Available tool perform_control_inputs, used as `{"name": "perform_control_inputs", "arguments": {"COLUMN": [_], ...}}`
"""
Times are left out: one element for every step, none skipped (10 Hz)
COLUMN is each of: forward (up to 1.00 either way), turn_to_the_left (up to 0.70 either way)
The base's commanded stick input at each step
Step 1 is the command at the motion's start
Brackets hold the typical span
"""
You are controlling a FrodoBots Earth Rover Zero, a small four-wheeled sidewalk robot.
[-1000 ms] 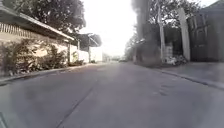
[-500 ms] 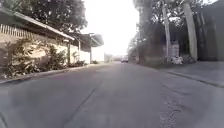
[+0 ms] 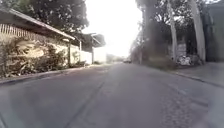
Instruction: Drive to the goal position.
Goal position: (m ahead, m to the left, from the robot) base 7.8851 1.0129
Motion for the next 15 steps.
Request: {"name": "perform_control_inputs", "arguments": {"forward": [0.00,0.00,0.00,0.00,0.00,0.00,0.00,0.03,0.39,0.94,1.00,1.00,1.00,1.00,1.00], "turn_to_the_left": [0.00,0.00,0.00,0.00,0.00,0.00,0.00,0.00,0.00,0.00,0.00,0.00,0.00,0.00,0.00]}}
